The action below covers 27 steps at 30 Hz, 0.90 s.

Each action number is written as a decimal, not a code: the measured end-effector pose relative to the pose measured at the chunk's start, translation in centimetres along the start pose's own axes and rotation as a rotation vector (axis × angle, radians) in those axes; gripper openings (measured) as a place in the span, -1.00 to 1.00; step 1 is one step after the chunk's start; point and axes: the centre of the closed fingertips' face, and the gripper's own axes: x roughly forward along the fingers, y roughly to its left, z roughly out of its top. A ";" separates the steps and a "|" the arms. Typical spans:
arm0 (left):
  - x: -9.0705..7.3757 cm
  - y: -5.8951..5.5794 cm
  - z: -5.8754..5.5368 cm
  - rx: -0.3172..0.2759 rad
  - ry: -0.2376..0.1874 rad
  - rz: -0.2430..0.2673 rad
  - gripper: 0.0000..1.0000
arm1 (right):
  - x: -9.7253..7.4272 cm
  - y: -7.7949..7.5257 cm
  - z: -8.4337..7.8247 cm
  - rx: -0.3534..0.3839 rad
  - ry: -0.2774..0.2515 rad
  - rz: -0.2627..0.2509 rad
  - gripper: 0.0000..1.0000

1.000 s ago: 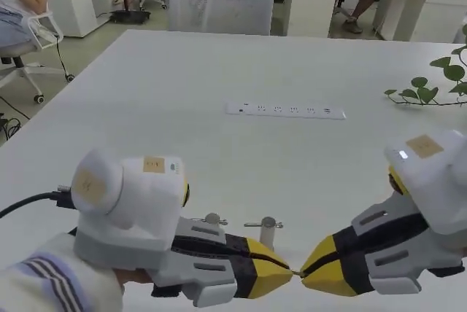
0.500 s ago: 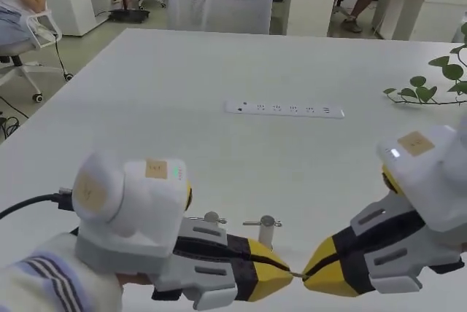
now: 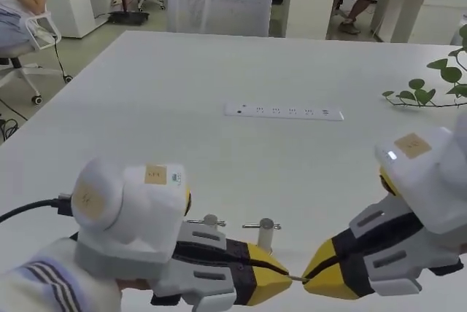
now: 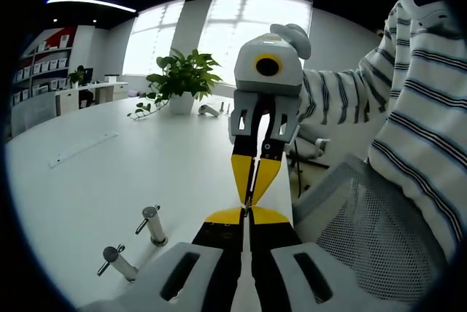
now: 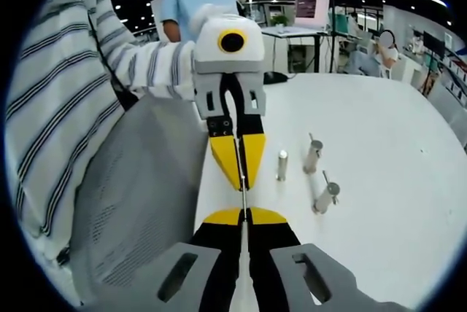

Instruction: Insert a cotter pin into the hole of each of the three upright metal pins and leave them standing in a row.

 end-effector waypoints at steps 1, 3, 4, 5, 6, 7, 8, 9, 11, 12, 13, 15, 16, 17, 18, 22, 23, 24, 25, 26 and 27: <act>0.0 0.0 0.0 0.001 0.000 0.000 -1.00 | 0.0 0.0 0.0 0.001 -0.001 0.000 -0.95; 0.0 0.0 -0.1 -0.001 -0.003 -0.003 -1.00 | -0.1 0.1 0.1 0.001 -0.003 0.004 -0.95; 0.0 0.0 -0.1 -0.003 -0.005 -0.003 -1.00 | -0.1 0.1 0.0 -0.001 -0.002 0.003 -0.95; 0.1 -0.1 -0.1 -0.004 -0.005 -0.006 -1.00 | -0.1 0.1 0.0 -0.003 0.000 0.005 -0.95; 0.1 -0.1 -0.1 -0.002 -0.006 -0.007 -1.00 | -0.2 0.1 0.0 -0.003 0.001 0.005 -0.95; 0.1 -0.1 -0.1 -0.003 -0.006 -0.008 -1.00 | -0.2 0.1 0.0 -0.002 0.001 0.005 -0.95; 0.2 -0.1 -0.1 -0.003 -0.006 -0.010 -1.00 | -0.2 0.1 0.0 0.000 0.001 0.007 -0.95; 0.2 -0.1 -0.1 -0.001 -0.006 -0.009 -1.00 | -0.2 0.1 0.0 0.001 0.001 0.005 -0.95; 0.2 -0.2 -0.2 -0.002 -0.003 -0.011 -1.00 | -0.2 0.2 -0.1 -0.001 0.005 0.006 -0.95; 0.2 -0.3 -0.2 0.000 0.000 -0.012 -1.00 | -0.2 0.2 -0.2 0.000 0.010 0.008 -0.95; 0.2 -0.4 -0.2 0.012 0.005 -0.015 -1.00 | -0.2 0.3 -0.2 -0.003 0.012 0.011 -0.95; 0.2 -0.4 -0.2 0.029 0.015 -0.018 -1.00 | -0.1 0.4 -0.2 -0.003 0.015 0.014 -0.95; 0.2 -0.4 -0.2 0.027 0.016 -0.019 -1.00 | -0.1 0.4 -0.2 -0.004 0.016 0.015 -0.95; 0.2 -0.4 -0.3 0.021 0.021 -0.019 -1.00 | -0.1 0.4 -0.2 -0.005 0.019 0.016 -0.95; 0.2 -0.4 -0.3 0.020 0.021 -0.019 -0.99 | 0.0 0.4 -0.2 -0.006 0.021 0.015 -0.95; 0.2 -0.4 -0.5 0.013 0.028 -0.017 -0.99 | 0.1 0.4 -0.3 -0.011 0.031 0.018 -0.95; 0.2 -0.4 -0.6 0.007 0.028 -0.016 -0.99 | 0.2 0.5 -0.4 -0.010 0.031 0.019 -0.95; 0.2 -0.4 -0.6 0.008 0.025 -0.015 -0.98 | 0.2 0.5 -0.4 -0.009 0.031 0.018 -0.95; 0.2 -0.4 -0.6 0.006 0.024 -0.017 -0.95 | 0.2 0.4 -0.4 -0.009 0.031 0.018 -0.95; 0.2 -0.5 -0.7 0.000 0.025 -0.019 -0.92 | 0.3 0.4 -0.4 -0.007 0.031 0.017 -0.95; 0.2 -0.6 -0.8 0.000 0.026 -0.020 -0.85 | 0.3 0.4 -0.4 -0.008 0.032 0.017 -0.95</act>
